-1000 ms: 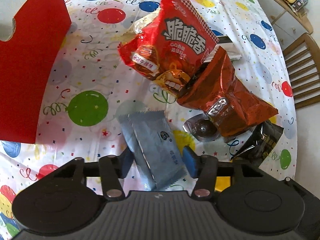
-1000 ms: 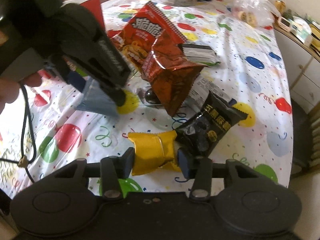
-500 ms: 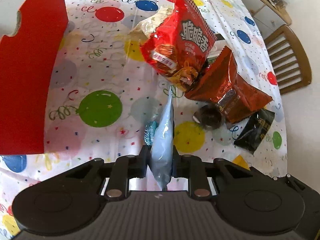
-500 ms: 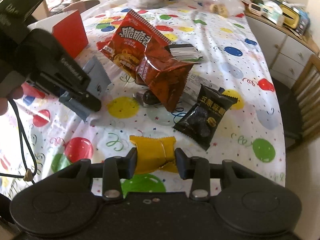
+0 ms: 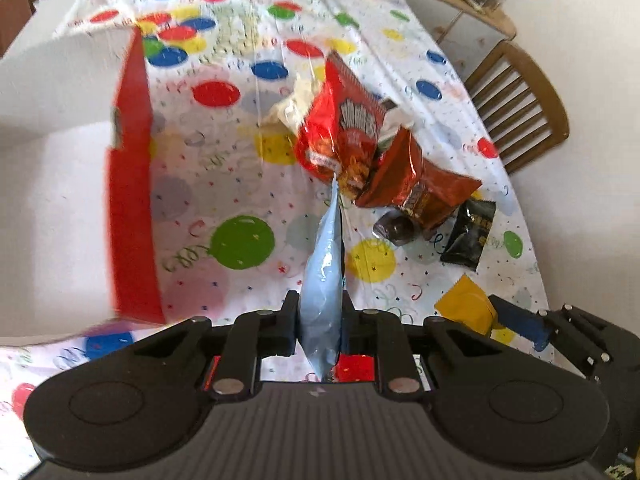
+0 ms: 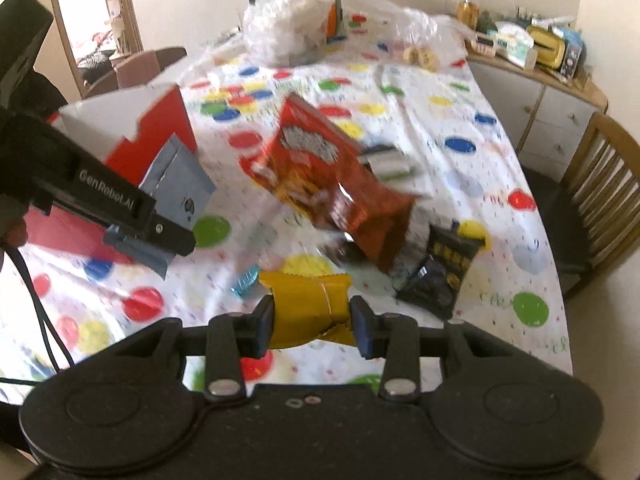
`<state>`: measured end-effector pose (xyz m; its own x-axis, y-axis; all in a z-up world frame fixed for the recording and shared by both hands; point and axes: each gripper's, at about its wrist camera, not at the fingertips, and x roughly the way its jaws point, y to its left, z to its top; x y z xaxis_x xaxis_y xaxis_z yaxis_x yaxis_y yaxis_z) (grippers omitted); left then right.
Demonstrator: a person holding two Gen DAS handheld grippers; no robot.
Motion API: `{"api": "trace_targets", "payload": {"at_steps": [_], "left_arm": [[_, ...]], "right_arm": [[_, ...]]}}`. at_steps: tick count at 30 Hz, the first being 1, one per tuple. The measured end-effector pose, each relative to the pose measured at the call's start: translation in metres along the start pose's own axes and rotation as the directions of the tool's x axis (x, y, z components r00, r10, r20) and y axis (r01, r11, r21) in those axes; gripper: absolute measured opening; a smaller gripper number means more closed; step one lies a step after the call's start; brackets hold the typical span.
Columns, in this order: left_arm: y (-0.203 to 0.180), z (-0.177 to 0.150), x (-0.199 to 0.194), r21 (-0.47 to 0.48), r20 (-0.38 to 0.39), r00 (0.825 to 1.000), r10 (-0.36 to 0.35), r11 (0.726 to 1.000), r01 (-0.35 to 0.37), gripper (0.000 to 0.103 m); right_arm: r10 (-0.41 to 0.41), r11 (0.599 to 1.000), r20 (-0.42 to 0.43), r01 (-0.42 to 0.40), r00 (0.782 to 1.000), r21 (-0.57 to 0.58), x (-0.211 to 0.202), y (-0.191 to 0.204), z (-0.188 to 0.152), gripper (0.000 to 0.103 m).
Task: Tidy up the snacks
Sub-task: 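Carry both snacks into the white box and open both tools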
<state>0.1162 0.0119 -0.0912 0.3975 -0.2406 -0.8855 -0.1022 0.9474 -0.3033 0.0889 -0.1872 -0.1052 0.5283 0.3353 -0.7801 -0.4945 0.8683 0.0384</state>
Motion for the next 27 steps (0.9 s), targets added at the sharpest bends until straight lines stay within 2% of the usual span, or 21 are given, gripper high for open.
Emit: {"api": "trace_targets", "payload": {"at_steps": [4,12,20,27], "left_arm": [[0.015,0.0,-0.018,-0.002,0.034,0.999,-0.013,1.0,0.013,0.018],[0.052,0.0,-0.064,-0.024,0.106,0.994,-0.025,0.999,0.028,0.018],[0.112,0.003,-0.101,-0.087,0.178,0.982,0.057,0.995,-0.042,0.018],[0.168,0.007,-0.113,-0.137,0.181,0.971,0.154,0.982,-0.131,0.018]], "right_arm": [[-0.009,1.0,0.039,0.009,0.999,-0.001,-0.009,0.017,0.014,0.038],[0.038,0.998,0.1,-0.032,0.994,-0.054,-0.023,0.063,0.047,0.038],[0.111,0.984,0.13,-0.09,0.985,-0.156,-0.008,0.13,0.083,0.039],[0.157,0.966,0.097,-0.132,0.983,-0.221,0.026,0.183,0.108,0.039]]}}
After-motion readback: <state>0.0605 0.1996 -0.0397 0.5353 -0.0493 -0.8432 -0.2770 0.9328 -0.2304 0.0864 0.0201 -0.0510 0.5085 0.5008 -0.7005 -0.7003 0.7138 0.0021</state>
